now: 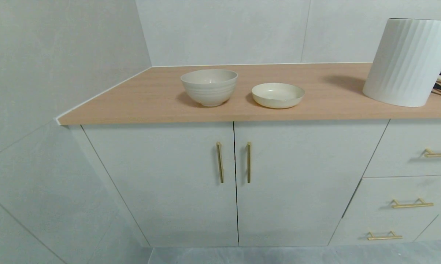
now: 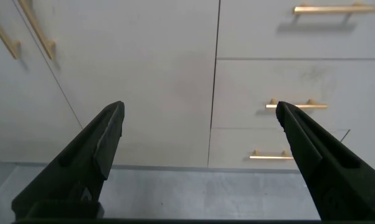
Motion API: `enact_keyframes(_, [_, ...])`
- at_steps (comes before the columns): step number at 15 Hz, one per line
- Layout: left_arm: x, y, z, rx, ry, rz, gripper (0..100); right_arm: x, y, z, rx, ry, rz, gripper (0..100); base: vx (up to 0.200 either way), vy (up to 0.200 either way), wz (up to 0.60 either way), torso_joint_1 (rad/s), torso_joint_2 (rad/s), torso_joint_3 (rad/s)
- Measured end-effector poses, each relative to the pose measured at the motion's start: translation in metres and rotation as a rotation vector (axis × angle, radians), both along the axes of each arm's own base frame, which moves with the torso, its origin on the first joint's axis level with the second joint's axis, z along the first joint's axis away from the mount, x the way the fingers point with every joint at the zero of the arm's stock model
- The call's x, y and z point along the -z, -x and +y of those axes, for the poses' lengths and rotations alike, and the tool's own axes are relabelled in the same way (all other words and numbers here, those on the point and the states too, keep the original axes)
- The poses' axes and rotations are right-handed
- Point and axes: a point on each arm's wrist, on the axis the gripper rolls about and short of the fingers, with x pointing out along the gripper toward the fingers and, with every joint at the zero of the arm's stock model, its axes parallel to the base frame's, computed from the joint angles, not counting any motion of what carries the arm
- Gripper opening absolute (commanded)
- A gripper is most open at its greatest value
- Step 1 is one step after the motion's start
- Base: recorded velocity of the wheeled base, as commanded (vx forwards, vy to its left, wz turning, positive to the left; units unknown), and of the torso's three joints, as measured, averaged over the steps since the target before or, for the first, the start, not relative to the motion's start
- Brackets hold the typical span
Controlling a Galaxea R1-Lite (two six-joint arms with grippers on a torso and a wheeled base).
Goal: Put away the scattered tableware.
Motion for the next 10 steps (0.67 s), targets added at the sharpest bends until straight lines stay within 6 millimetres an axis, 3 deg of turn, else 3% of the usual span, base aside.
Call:
enact_keyframes(4, [0.0, 0.0, 0.0, 0.0, 0.0, 0.0, 100, 0.0, 0.0, 0.0, 0.0, 0.0, 0.0, 100, 0.0, 0.0, 0.0, -0.032, 0.17, 0.134])
enact_keyframes(10, [0.0, 0.0, 0.0, 0.0, 0.0, 0.0, 100, 0.0, 0.0, 0.0, 0.0, -0.001, 0.0, 100, 0.0, 0.0, 0.0, 0.0, 0.0, 0.0])
